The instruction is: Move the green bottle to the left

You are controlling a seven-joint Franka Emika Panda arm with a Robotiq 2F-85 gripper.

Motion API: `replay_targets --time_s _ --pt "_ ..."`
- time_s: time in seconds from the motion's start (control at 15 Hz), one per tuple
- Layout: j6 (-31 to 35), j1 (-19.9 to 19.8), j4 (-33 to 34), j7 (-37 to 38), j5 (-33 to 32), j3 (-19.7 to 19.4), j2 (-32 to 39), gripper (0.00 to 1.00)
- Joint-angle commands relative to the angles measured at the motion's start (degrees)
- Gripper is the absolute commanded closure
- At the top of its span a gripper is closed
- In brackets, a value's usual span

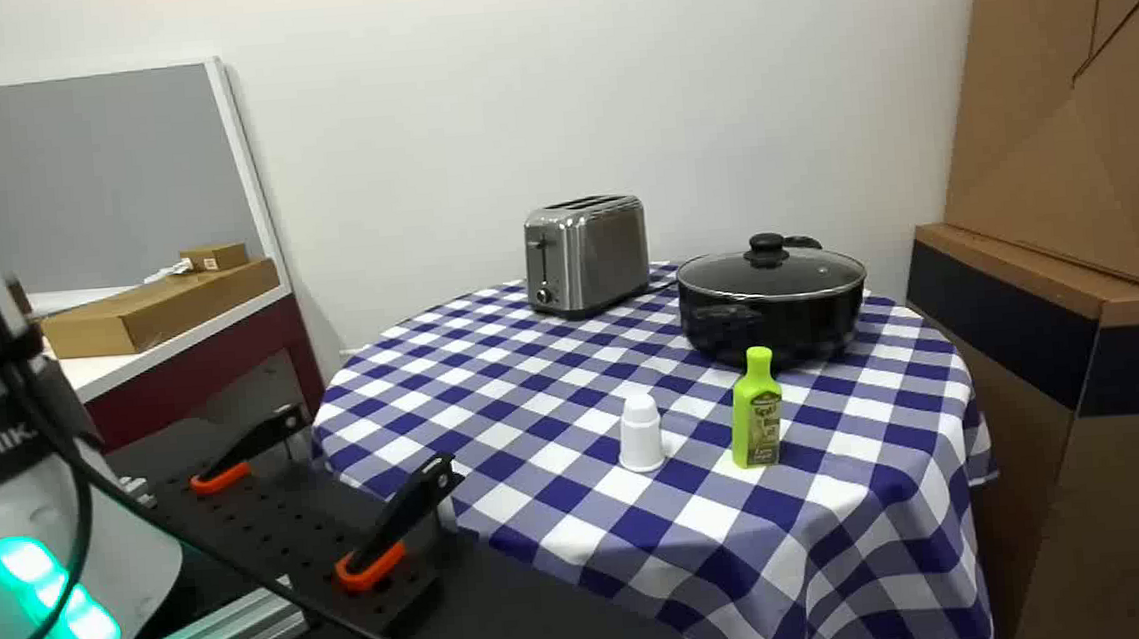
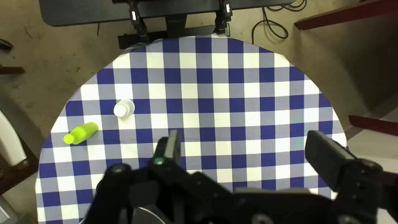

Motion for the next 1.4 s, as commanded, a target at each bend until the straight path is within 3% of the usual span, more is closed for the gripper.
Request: replay_targets --time_s 0.0,1.2,1.33 --pt "-0.1 -0.5 0.1 -0.1 0.1 0.4 0.0 0.00" --pt "-0.4 -0.6 0.0 -0.7 0.4 0.0 0.4 0.00" --pt "2.7 -2.2 -1.7 -0.1 0.6 -1.5 1.4 0.00"
